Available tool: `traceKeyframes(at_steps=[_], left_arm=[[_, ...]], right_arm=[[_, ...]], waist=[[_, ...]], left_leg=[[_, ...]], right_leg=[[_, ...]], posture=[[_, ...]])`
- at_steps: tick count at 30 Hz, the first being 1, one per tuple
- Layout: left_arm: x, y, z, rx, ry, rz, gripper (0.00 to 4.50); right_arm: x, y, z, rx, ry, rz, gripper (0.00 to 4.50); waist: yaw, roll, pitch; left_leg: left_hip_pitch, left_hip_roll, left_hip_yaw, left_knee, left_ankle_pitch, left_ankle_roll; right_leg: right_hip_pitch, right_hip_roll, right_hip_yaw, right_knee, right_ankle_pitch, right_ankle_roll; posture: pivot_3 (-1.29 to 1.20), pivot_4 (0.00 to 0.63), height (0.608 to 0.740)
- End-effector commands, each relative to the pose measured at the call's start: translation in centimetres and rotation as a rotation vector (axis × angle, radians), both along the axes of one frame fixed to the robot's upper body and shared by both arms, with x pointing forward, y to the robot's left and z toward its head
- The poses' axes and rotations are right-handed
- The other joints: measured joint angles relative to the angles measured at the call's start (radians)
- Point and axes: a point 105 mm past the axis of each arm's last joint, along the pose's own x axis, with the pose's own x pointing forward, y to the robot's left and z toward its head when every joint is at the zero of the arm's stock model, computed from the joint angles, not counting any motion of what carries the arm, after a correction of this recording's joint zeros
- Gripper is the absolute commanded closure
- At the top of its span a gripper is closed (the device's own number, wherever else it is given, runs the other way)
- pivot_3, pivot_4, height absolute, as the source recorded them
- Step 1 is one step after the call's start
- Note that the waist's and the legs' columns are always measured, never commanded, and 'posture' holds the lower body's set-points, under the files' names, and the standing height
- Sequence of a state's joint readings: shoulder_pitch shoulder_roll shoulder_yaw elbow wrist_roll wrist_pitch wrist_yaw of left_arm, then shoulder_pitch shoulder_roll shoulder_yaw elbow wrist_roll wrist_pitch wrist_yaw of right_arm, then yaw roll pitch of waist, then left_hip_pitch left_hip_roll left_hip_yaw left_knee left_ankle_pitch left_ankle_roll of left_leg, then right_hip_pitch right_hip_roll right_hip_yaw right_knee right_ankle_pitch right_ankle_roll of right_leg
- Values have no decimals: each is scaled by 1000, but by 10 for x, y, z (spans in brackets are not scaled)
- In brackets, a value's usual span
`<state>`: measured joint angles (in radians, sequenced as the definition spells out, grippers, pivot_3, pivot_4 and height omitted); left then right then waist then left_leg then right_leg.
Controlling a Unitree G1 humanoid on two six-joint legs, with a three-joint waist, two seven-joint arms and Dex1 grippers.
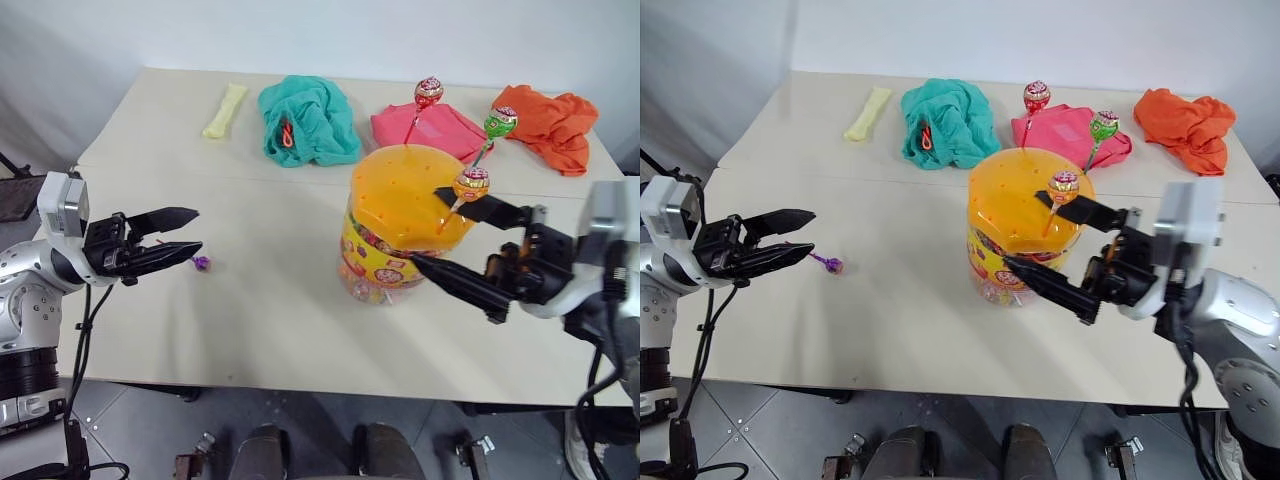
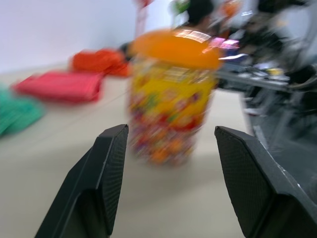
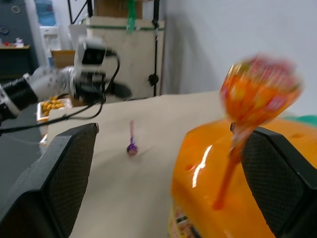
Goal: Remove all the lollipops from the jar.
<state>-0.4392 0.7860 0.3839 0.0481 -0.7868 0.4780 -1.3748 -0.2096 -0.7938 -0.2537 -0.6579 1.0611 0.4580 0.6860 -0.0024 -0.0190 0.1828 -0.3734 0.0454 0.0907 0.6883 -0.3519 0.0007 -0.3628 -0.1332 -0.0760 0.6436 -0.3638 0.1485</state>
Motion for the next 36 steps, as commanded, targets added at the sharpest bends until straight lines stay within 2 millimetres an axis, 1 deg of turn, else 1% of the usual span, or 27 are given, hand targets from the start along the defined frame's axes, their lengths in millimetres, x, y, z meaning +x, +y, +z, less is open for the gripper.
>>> traceKeyframes(at_steps=[1,3,6,9,12,15,18,20,21,22,23,24,25,26,29,30,31,32,34,36], left_arm=[[-12,-10,13,-17,-35,-50,1525],[-17,-17,19,-36,-42,-77,1525],[-22,-24,28,-63,-50,-114,1525],[-25,-30,31,-72,-54,-137,1525],[-26,-41,27,-71,-43,-193,1525],[-28,-45,26,-76,-52,-234,1525],[-28,-52,24,-64,-46,-280,1525],[-28,-53,23,-57,-45,-296,1525],[-28,-54,22,-51,-44,-301,1525],[-28,-54,21,-44,-42,-307,1525],[-27,-55,16,-21,-41,-312,1525],[-26,-56,12,-4,-38,-315,1525],[-26,-56,8,16,-39,-315,1525],[-25,-56,5,34,-44,-316,1525],[-23,-57,0,46,-50,-317,1525],[-22,-57,-1,54,-52,-318,1525],[-22,-57,-2,63,-57,-318,1525],[-21,-57,-3,71,-61,-319,1525],[-21,-57,-2,72,-66,-316,1525],[-20,-58,-2,71,-71,-311,1525]], right_arm=[[4,1,2,13,-11,-3,633],[7,-3,2,16,-13,-8,1273],[9,-10,1,19,-19,-21,2353],[11,-16,2,23,-31,-27,3396],[8,-24,16,92,-81,-16,4449],[4,-31,28,144,-101,-6,4482],[-1,-53,49,204,-114,-63,4482],[-3,-65,55,225,-100,-100,4482],[0,-76,57,236,-87,-153,4482],[3,-96,59,257,-70,-240,4482],[14,-132,46,223,-10,-423,4482],[19,-158,29,147,45,-565,4482],[22,-179,8,41,108,-675,4482],[24,-195,-12,-53,174,-759,4482],[27,-239,-61,-214,357,-1020,4482],[26,-253,-80,-300,415,-1100,4482],[23,-261,-95,-397,457,-1143,4482],[22,-265,-104,-461,478,-1160,4482],[17,-273,-124,-527,554,-1187,4482],[13,-278,-138,-549,619,-1197,4482]], waist=[[-1,0,0],[-2,0,0],[-1,0,0],[0,0,0],[1,0,0],[1,0,0],[3,0,0],[3,0,0],[3,0,0],[3,0,0],[4,0,0],[9,0,0],[16,0,0],[20,-1,0],[23,-1,0],[22,0,0],[19,1,0],[14,2,0],[4,3,0],[-1,3,0]], left_leg=[[0,0,0,0,0,0],[0,0,0,0,0,0],[0,0,0,0,0,0],[1,0,0,1,0,0],[1,0,0,1,0,0],[1,0,0,1,0,0],[0,0,0,1,0,0],[0,0,0,1,0,0],[0,0,0,0,0,0],[0,0,0,0,0,0],[0,0,0,0,0,0],[1,0,0,0,0,0],[0,-2,0,0,0,0],[1,-7,2,-1,-1,1],[0,-7,5,-2,-1,1],[0,-7,5,-2,-1,1],[0,-7,4,-2,0,2],[1,-7,4,-2,0,1],[1,-6,4,-2,0,1],[1,-6,4,-3,0,1]], right_leg=[[0,0,0,0,0,0],[0,1,0,0,0,0],[1,0,0,0,0,0],[1,0,1,-1,0,0],[1,0,0,-1,0,0],[1,0,0,-1,0,0],[1,1,0,-1,0,0],[2,0,0,-2,0,0],[2,1,0,-2,0,0],[2,1,0,-2,0,0],[2,1,0,-3,0,0],[3,1,0,-3,0,0],[3,1,0,-4,0,0],[4,1,0,-7,0,0],[4,1,1,-9,0,0],[3,1,1,-9,0,0],[3,1,2,-9,0,0],[2,1,3,-8,0,0],[2,1,3,-8,0,0],[2,1,3,-8,0,0]], posture=[[0,150,740],[0,150,740],[0,150,740],[0,150,740],[0,150,740],[0,150,740],[0,150,740],[0,150,740],[0,150,740],[0,150,740],[0,150,740],[0,150,740],[0,150,740],[0,150,740],[0,150,740],[0,150,740],[0,150,740],[0,150,740],[0,150,740],[0,150,740]])
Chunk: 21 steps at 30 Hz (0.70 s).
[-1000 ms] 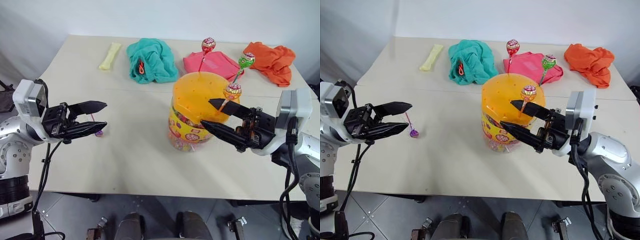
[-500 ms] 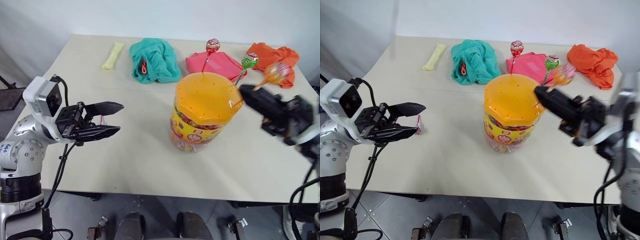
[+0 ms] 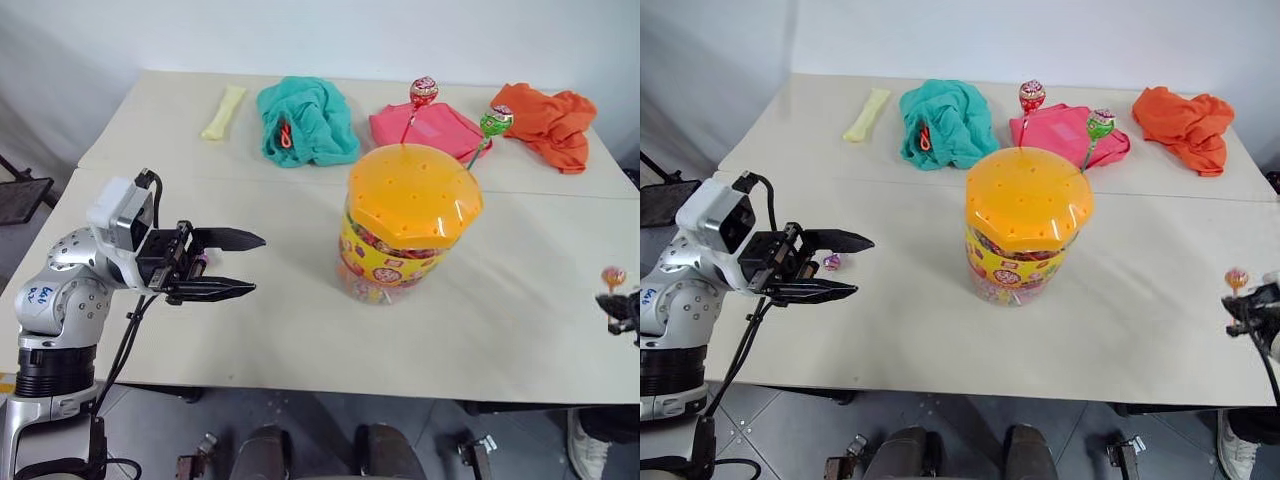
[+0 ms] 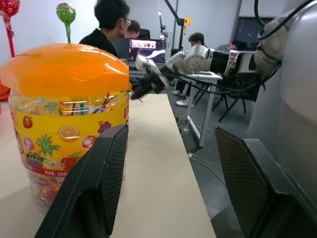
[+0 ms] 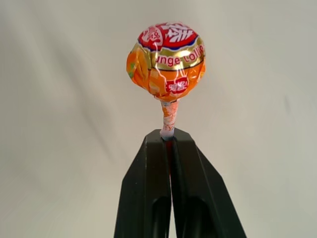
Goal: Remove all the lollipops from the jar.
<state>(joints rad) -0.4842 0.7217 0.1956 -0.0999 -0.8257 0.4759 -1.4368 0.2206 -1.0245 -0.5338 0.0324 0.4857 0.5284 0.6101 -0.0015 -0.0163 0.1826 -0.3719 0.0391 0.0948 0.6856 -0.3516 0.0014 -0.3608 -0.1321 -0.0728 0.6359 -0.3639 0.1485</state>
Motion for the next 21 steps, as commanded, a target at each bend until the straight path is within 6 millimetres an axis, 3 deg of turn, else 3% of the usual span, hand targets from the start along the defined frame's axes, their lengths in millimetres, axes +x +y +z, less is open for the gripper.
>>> traceKeyframes(at_steps=[1,3,7,9,11,13,16,21], left_arm=[[0,1,5,1,-39,5,1525],[0,1,7,1,-42,10,1525],[0,2,8,2,-44,18,1525],[1,4,9,-3,-44,32,1525],[2,6,12,-26,-42,57,1525],[5,7,15,-57,-40,81,1525],[10,10,19,-113,-34,128,1525],[13,12,19,-146,-9,160,1525]], right_arm=[[-4,-9,-7,-43,63,-26,4482],[-6,-7,-8,-18,76,-9,4256],[-2,0,7,-13,8,73,3123],[8,25,44,17,-185,264,2519],[11,54,84,83,-379,440,2519],[15,80,106,153,-459,554,2519],[26,123,130,228,-525,691,2519],[45,172,156,319,-590,796,2519]], waist=[[-2,0,0],[0,1,0],[1,1,0],[1,1,0],[-2,2,1],[-6,3,1],[-2,3,1],[1,3,1]], left_leg=[[0,0,0,0,0,0],[0,0,0,0,0,0],[0,0,-1,0,0,0],[0,0,-1,0,0,0],[0,0,-1,0,0,0],[1,1,0,0,0,0],[2,4,-2,0,0,0],[0,6,-3,1,0,0]], right_leg=[[0,0,0,0,0,0],[0,0,0,0,0,0],[1,0,0,-1,0,0],[1,0,0,-1,0,0],[1,0,0,-1,0,0],[1,0,1,-1,0,0],[1,1,0,0,0,0],[1,0,-2,1,0,0]], posture=[[0,150,740],[0,150,740],[0,150,740],[0,150,740],[0,150,740],[0,150,740],[0,150,740],[0,150,740]])
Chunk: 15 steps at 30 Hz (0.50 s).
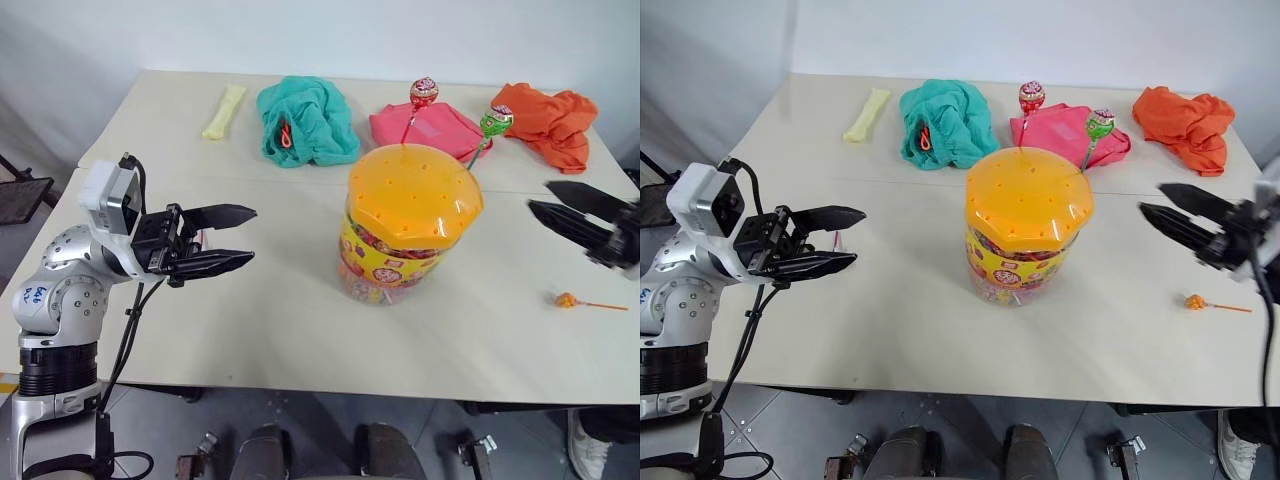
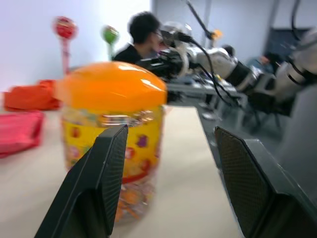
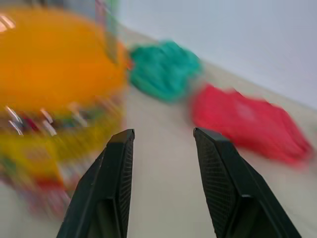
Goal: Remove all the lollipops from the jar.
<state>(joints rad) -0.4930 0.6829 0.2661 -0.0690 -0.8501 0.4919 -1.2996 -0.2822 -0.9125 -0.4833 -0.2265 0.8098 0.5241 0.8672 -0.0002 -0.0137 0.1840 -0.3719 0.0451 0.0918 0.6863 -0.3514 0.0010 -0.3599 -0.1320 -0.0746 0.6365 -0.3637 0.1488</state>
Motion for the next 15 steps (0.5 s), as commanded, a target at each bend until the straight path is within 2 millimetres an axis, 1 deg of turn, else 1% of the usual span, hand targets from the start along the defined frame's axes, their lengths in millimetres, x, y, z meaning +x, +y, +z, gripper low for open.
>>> traceKeyframes(at_steps=[1,4,6,9,11,13,15], left_arm=[[-4,2,7,-26,-21,6,1525],[-5,1,5,-30,-18,12,1525],[-5,1,5,-33,-19,15,1525],[-6,-1,5,-43,-19,17,1525],[-7,-1,5,-44,-20,18,1525],[-7,-1,5,-45,-21,19,1525],[-7,-2,5,-47,-22,19,1525]], right_arm=[[9,26,18,43,-26,48,2519],[19,44,22,51,-22,79,2519],[24,50,24,64,-21,85,2519],[29,58,30,101,-37,106,3135],[29,59,31,108,-40,117,3811],[28,56,35,128,-61,115,4474],[27,53,39,141,-80,108,4474]], waist=[[-1,0,0],[-1,0,0],[-2,0,0],[-3,0,0],[-4,0,0],[-3,0,0],[-4,0,0]], left_leg=[[-1,0,0,0,0,0],[-1,0,-1,0,0,0],[-2,0,-1,0,0,0],[-2,-1,0,0,0,0],[-2,-1,0,0,0,0],[-2,-1,0,0,0,0],[-2,-1,0,0,0,0]], right_leg=[[0,0,0,0,0,0],[-1,0,-1,0,0,0],[-1,0,-2,1,0,0],[-1,0,-2,0,0,0],[-1,0,-2,1,0,0],[-1,0,-2,1,0,0],[-1,0,-2,1,0,0]], posture=[[0,150,740],[0,150,740],[0,150,740],[0,150,740],[0,150,740],[0,150,740],[0,150,740]])
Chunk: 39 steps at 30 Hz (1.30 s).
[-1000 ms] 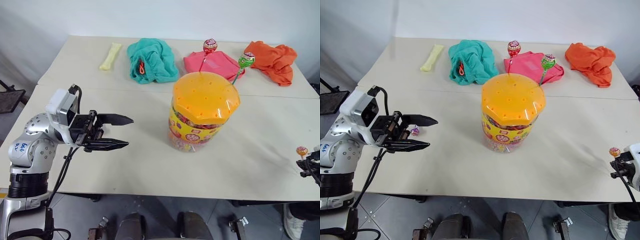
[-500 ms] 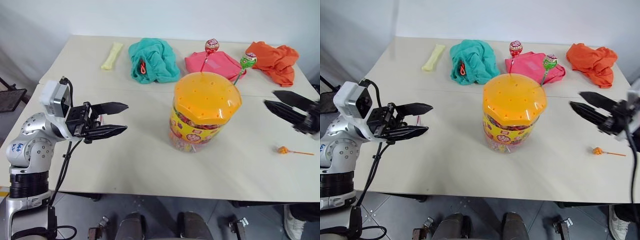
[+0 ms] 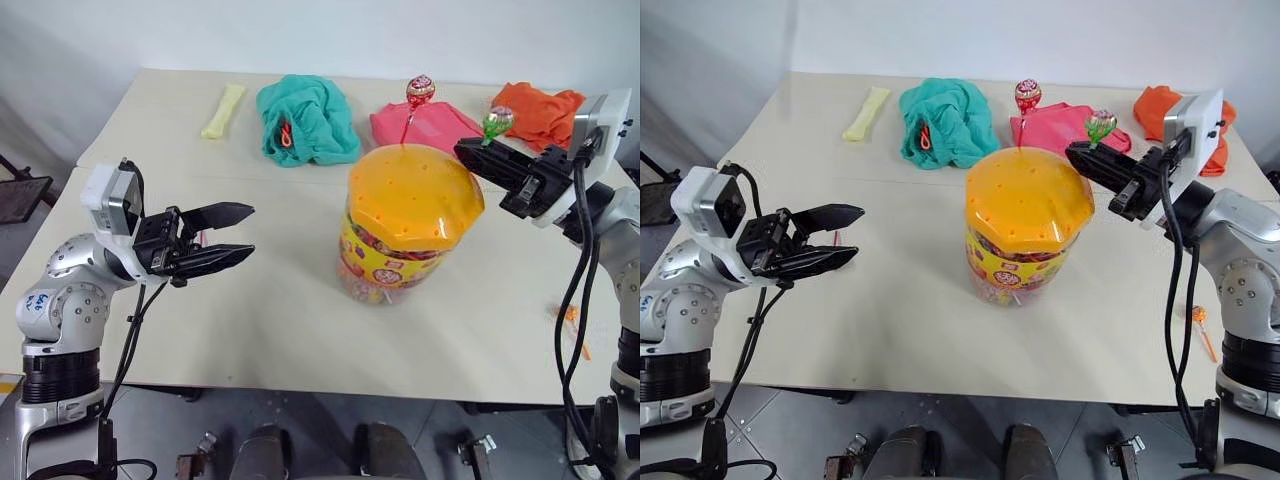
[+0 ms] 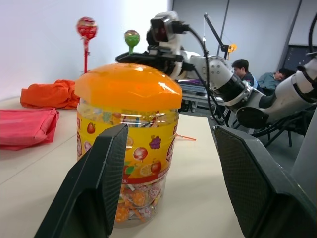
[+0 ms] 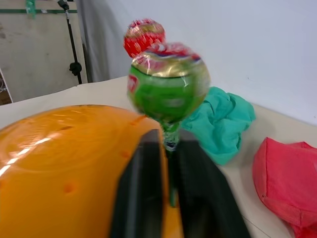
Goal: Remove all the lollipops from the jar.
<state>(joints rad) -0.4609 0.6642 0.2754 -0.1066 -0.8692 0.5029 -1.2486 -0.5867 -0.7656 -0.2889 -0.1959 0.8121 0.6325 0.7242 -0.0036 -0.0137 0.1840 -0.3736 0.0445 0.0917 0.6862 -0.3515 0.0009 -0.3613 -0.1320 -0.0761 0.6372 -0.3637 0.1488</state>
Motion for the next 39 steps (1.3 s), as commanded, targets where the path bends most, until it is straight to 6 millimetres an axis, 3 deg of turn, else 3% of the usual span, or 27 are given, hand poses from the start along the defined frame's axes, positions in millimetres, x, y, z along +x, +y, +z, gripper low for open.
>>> traceKeyframes(at_steps=[1,6,10,11,14,19,21,25,30,32,34,37,39], left_arm=[[-7,-1,8,-23,-43,-16,1525],[-13,-8,10,-14,-63,-73,1525],[-20,-15,-2,92,-92,-137,1525],[-21,-16,-8,135,-101,-151,1525],[-22,-16,-31,260,-107,-195,1525],[-17,-18,-40,272,-109,-207,1525],[-16,-19,-40,267,-108,-211,1525],[-15,-19,-39,265,-101,-214,1525],[-15,-16,-35,257,-87,-200,1525],[-14,-14,-31,239,-83,-182,1525],[-11,-10,-24,192,-74,-143,1525],[-6,-1,-15,121,-55,-71,1525],[-2,4,-12,74,-39,-22,1525]], right_arm=[[-9,-7,24,54,-103,1,4474],[-23,-44,51,163,-177,-67,4474],[-29,-124,30,56,-30,-371,4474],[-31,-141,15,-24,23,-450,4474],[-56,-201,-74,-444,354,-675,4474],[-86,-233,-141,-623,541,-746,4474],[-91,-235,-158,-643,572,-739,4474],[-90,-234,-171,-621,583,-733,4474],[-82,-229,-170,-571,537,-708,3037],[-78,-220,-159,-548,471,-653,2370],[-72,-199,-131,-469,323,-548,1689],[-67,-161,-80,-341,106,-372,1689],[-60,-137,-57,-299,47,-296,1689]], waist=[[0,0,0],[4,0,0],[20,-1,0],[22,-1,0],[31,0,0],[9,1,0],[-5,1,0],[-20,2,0],[-21,2,-1],[-21,2,-1],[-20,2,-1],[-22,2,-1],[-24,3,-1]], left_leg=[[0,0,0,0,0,0],[-1,0,0,0,0,0],[-2,-2,2,0,0,0],[-2,-6,2,0,0,0],[-1,-7,4,-4,0,0],[-2,-8,11,-3,1,2],[1,-8,11,-3,2,3],[4,-6,7,-3,2,2],[3,-6,5,-4,2,2],[3,-6,4,-4,2,2],[2,-6,4,-4,2,2],[2,-6,3,-3,2,2],[3,-1,3,-3,2,2]], right_leg=[[0,0,0,0,0,0],[0,0,0,0,0,0],[1,0,-1,-1,0,0],[1,0,-2,-1,0,0],[1,0,-1,-5,0,0],[1,-2,1,-11,0,0],[2,-2,4,-10,0,0],[3,-1,5,-9,0,0],[3,-1,5,-8,0,0],[3,-1,4,-8,0,0],[3,-1,4,-8,0,0],[3,-1,4,-8,0,0],[3,-1,4,-8,0,0]], posture=[[0,150,740],[0,150,740],[0,150,740],[0,150,740],[0,150,740],[0,150,740],[0,150,740],[0,150,740],[0,150,740],[0,150,740],[0,150,740],[0,150,740],[0,150,740]])
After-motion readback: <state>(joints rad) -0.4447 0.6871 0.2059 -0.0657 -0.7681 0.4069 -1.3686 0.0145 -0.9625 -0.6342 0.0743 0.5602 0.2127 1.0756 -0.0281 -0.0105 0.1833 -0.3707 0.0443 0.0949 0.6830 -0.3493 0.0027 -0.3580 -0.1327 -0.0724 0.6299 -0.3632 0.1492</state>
